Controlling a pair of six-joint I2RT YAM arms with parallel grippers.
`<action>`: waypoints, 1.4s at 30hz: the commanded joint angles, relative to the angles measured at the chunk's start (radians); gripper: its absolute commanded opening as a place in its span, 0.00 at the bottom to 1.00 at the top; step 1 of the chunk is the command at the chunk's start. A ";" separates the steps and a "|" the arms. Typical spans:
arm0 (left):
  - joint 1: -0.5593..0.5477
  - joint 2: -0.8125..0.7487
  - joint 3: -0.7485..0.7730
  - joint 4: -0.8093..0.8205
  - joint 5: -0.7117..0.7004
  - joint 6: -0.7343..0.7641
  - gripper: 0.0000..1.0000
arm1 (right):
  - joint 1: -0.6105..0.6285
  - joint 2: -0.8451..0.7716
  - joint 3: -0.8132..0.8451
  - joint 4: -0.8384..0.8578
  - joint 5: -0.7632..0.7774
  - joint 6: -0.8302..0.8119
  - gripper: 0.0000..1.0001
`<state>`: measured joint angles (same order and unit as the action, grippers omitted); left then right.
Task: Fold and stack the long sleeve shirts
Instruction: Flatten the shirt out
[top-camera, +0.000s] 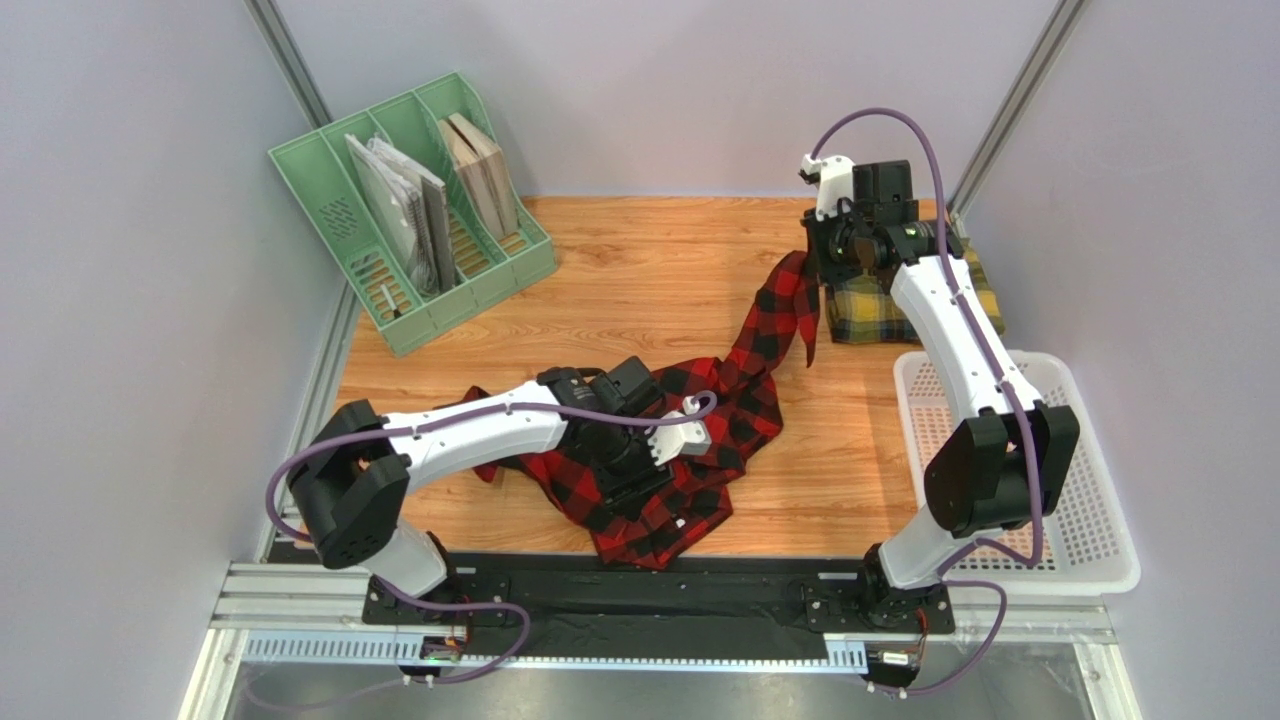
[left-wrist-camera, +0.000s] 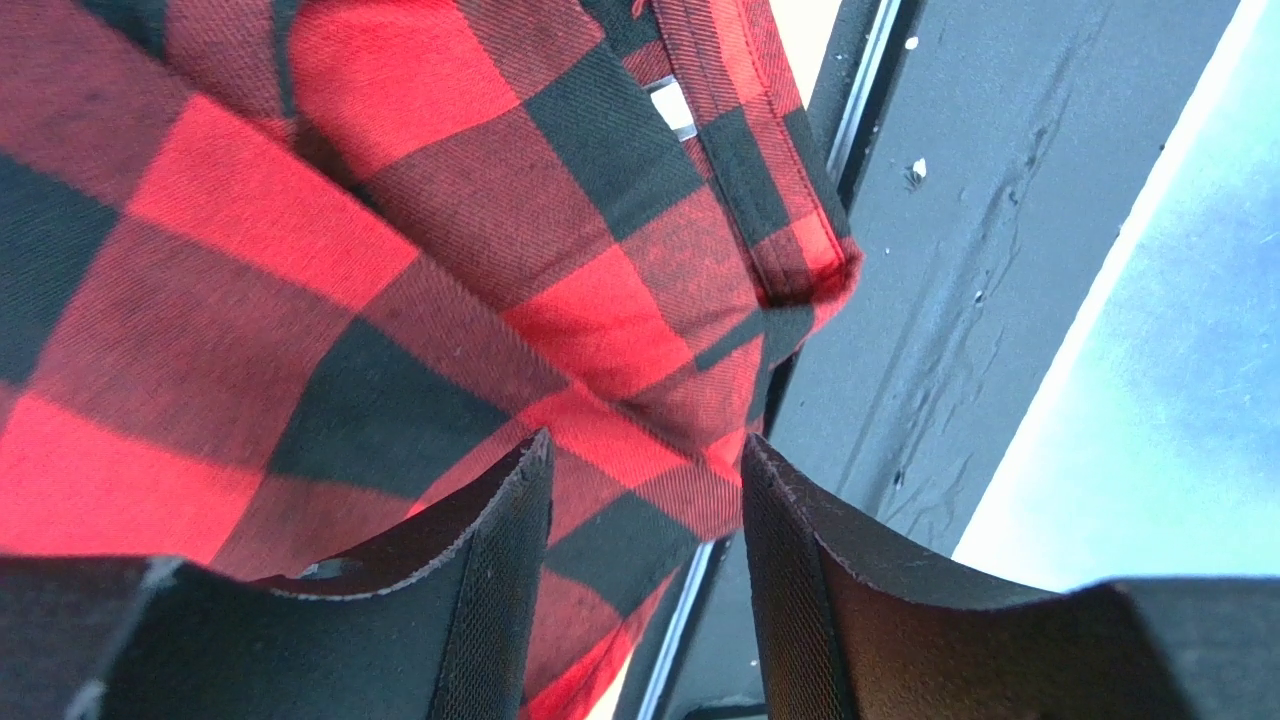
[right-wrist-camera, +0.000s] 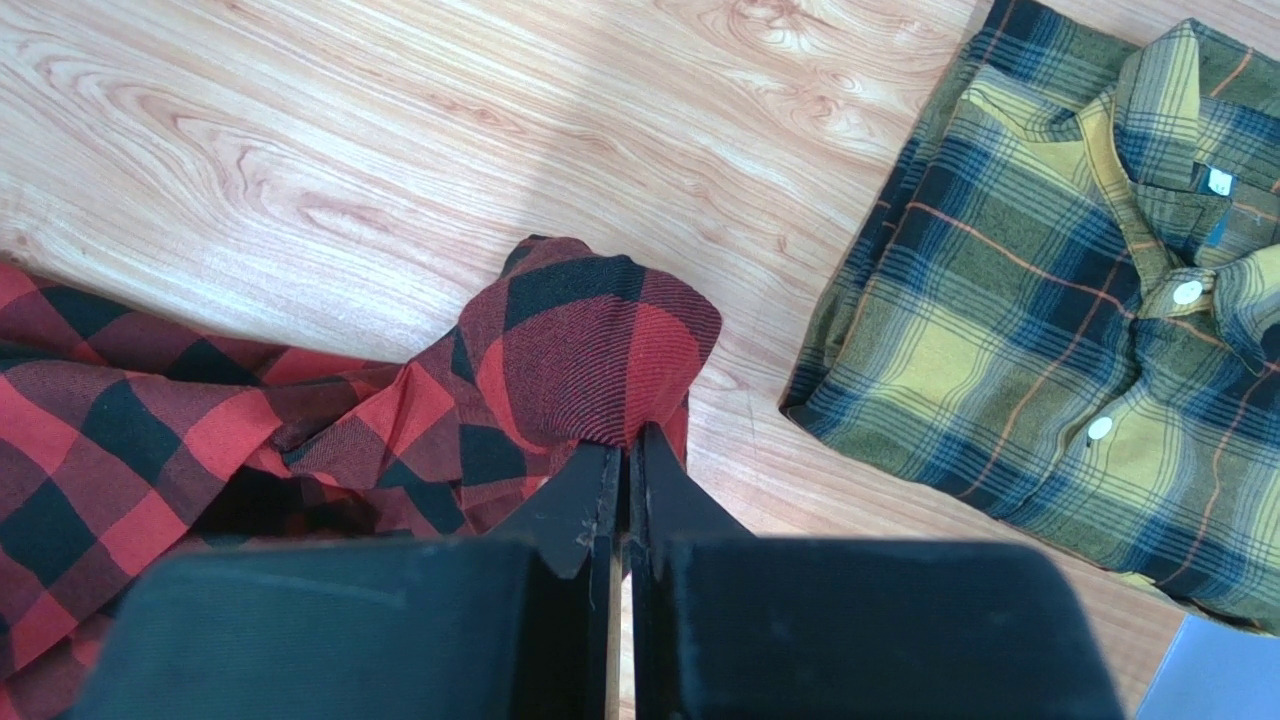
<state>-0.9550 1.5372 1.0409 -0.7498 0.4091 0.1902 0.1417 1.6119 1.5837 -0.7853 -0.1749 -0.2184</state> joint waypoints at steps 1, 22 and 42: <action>-0.007 0.024 0.018 0.038 0.048 -0.038 0.56 | -0.002 -0.046 -0.007 0.038 0.021 -0.001 0.00; 0.564 -0.183 0.343 -0.290 -0.110 0.225 0.00 | -0.125 -0.090 0.134 0.032 0.051 -0.065 0.00; 0.748 -0.561 0.495 -0.151 -0.184 0.244 0.00 | -0.191 -0.374 0.420 0.314 0.104 -0.099 0.00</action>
<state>-0.2108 1.0180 1.5757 -0.9035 0.2340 0.3820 -0.0437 1.3041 2.0804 -0.5728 -0.0898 -0.2722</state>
